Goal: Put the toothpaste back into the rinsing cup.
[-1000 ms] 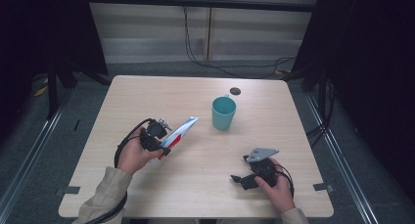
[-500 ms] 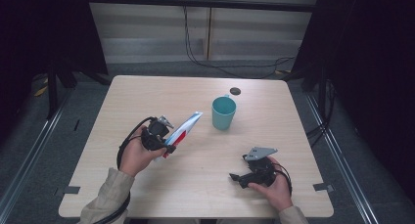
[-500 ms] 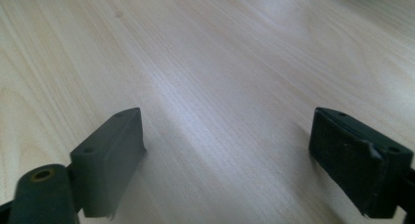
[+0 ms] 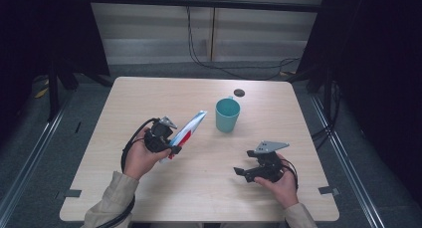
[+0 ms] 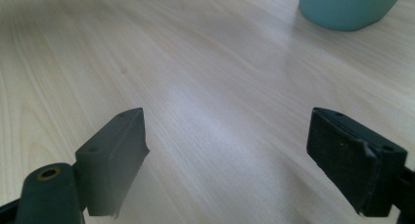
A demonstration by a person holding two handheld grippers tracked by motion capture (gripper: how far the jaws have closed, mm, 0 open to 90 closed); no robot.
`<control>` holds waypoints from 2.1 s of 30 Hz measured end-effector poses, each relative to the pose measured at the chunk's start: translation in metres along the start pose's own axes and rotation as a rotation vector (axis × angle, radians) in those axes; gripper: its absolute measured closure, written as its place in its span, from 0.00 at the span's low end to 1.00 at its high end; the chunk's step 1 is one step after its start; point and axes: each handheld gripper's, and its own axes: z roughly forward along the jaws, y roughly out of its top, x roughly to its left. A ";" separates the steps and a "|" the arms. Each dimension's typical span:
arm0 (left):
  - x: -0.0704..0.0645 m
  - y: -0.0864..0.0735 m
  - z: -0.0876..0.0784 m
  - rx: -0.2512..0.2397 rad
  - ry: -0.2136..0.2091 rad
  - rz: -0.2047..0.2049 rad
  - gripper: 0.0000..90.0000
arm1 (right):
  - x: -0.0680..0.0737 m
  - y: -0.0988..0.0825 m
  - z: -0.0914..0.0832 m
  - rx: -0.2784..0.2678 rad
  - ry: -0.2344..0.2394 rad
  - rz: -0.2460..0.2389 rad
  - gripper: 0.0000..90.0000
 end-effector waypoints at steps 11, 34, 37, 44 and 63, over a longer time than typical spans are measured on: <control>0.000 0.010 0.005 -0.076 -0.008 -0.021 0.78 | -0.005 0.021 0.001 -0.079 0.049 0.065 0.18; -0.001 0.025 0.012 -0.188 0.001 -0.041 0.78 | -0.014 0.062 0.006 -0.166 0.111 0.130 0.20; -0.002 0.027 0.012 -0.197 -0.003 -0.046 0.78 | -0.014 0.067 0.006 -0.180 0.121 0.139 0.20; -0.007 0.027 0.017 -0.210 -0.004 -0.038 0.78 | -0.014 0.073 0.013 -0.215 0.158 0.177 0.20; -0.025 0.034 0.022 -0.241 -0.036 -0.005 0.78 | -0.012 0.083 0.023 -0.220 0.199 0.226 0.23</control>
